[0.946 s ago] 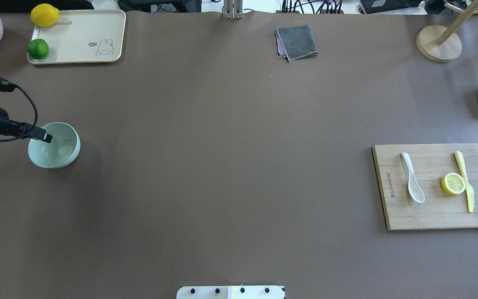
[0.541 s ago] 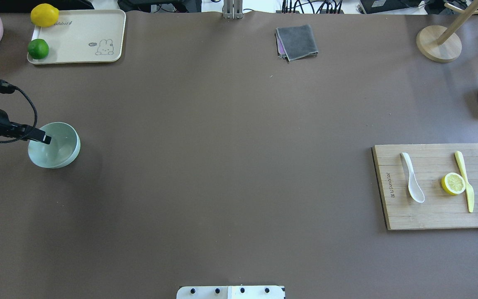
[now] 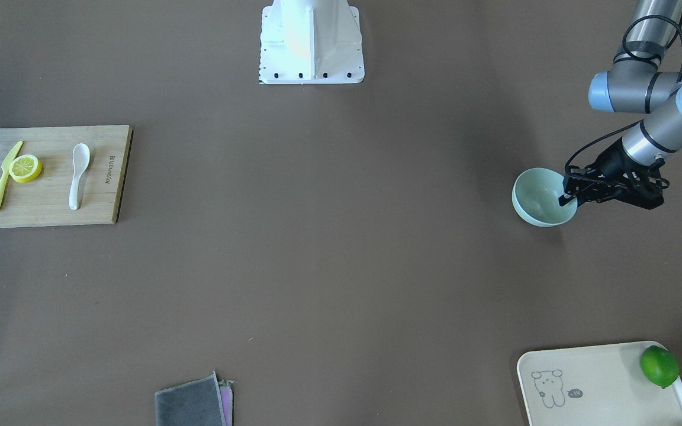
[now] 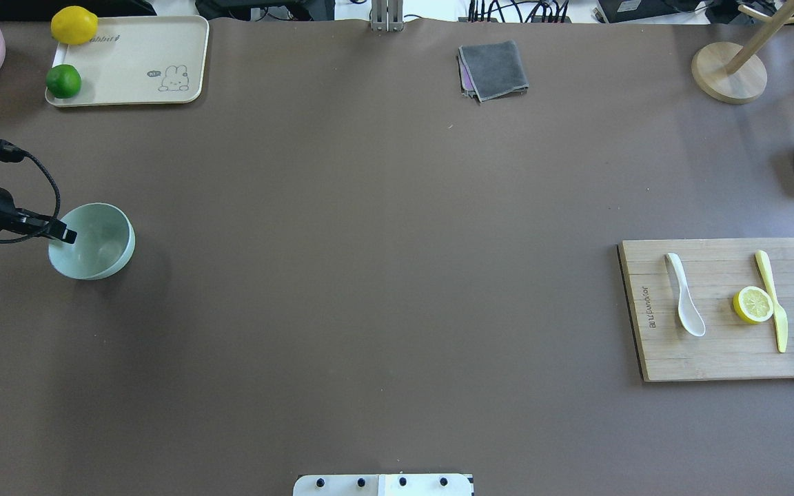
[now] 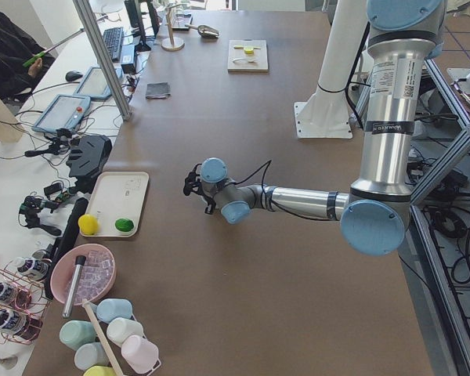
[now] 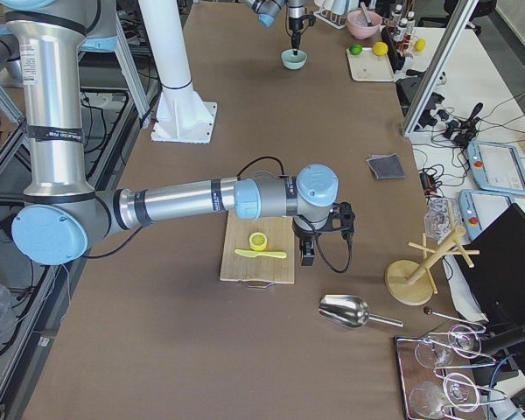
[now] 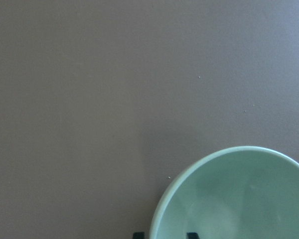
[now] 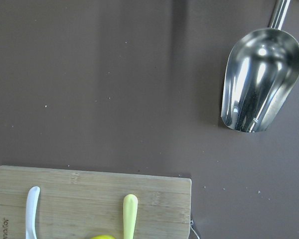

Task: Place spoon in bowl
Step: 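Grip the bowl rim with the left gripper and drag it toward table center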

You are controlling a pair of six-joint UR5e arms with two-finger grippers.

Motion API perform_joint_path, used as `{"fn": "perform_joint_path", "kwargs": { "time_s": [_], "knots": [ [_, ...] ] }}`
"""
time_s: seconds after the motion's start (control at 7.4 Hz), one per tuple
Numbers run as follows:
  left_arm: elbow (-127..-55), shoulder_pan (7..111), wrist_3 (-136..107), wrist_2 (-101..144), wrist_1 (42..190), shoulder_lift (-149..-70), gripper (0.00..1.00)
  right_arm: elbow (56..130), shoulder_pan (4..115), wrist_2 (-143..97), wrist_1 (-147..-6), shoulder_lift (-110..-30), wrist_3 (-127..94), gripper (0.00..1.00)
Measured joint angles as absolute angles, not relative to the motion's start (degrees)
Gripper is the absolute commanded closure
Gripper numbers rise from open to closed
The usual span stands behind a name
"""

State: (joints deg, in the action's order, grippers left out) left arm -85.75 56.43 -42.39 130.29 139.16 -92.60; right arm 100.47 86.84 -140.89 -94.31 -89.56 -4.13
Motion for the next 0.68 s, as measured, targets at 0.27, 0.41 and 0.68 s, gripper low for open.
{"fn": "perform_joint_path", "kwargs": {
  "time_s": [0.27,0.41,0.68],
  "knots": [
    [-86.6,56.4,-43.0,131.3,138.9,-93.1,1.00,100.6,86.8,-140.9,-94.3,-89.5,-4.1,0.00],
    [-88.1,56.6,-43.7,133.0,138.1,-93.6,1.00,100.6,86.7,-140.9,-94.3,-89.5,-4.1,0.00],
    [-91.7,56.8,-49.9,135.2,135.5,-97.6,1.00,101.1,86.3,-140.9,-94.3,-89.4,-4.1,0.00]
  ]
}}
